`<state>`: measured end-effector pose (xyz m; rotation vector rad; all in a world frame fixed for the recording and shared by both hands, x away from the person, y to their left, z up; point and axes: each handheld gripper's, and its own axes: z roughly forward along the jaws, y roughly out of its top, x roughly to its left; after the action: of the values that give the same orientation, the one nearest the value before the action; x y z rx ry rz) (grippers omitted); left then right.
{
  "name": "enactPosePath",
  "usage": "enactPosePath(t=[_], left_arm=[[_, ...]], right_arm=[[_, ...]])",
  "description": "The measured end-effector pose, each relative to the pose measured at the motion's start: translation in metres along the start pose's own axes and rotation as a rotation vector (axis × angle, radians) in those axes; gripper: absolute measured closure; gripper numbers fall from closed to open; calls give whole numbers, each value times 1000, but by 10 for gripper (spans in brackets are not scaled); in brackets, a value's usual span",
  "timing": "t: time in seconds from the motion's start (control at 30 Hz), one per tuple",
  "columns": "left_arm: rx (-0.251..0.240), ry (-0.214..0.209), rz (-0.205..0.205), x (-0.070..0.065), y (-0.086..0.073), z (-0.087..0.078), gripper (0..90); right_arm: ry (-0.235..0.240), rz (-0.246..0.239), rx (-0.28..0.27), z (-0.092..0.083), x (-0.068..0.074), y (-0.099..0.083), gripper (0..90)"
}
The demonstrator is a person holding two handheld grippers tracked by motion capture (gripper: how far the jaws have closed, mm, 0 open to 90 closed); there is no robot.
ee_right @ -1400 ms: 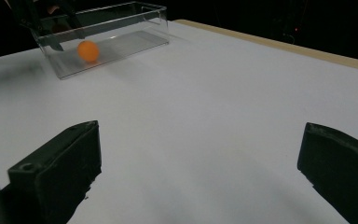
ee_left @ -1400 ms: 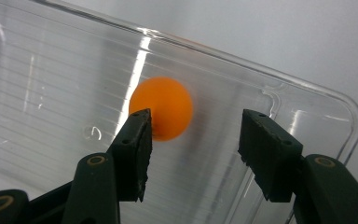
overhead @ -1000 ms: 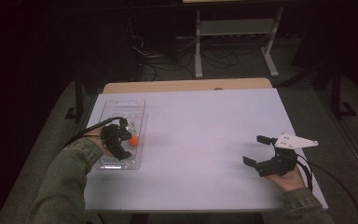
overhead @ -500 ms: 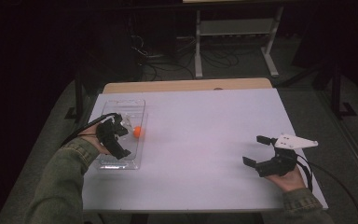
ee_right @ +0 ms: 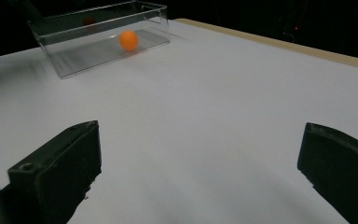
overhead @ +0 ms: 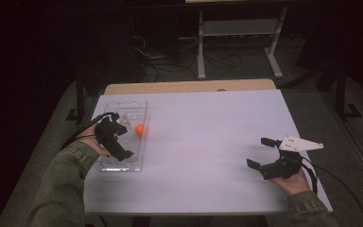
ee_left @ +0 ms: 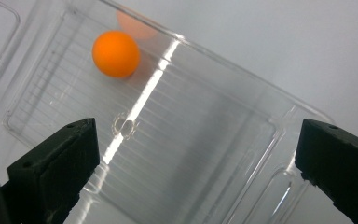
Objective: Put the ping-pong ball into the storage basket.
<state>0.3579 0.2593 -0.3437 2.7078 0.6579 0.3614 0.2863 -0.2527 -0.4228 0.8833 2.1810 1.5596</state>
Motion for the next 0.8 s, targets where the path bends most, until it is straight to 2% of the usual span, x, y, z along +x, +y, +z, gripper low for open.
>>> enactPosePath(t=[0.33,0.5,0.8], left_arm=[[-69,21,-12,-4,-8,-10,0],[-124,36,-43,-5,-15,-16,0],[-176,46,-58,-7,-22,-20,0]], right_arm=[[-3,-1,1,0,0,0,0],[-3,0,0,0,0,0,0],[-9,-2,-6,-1,0,0,0]])
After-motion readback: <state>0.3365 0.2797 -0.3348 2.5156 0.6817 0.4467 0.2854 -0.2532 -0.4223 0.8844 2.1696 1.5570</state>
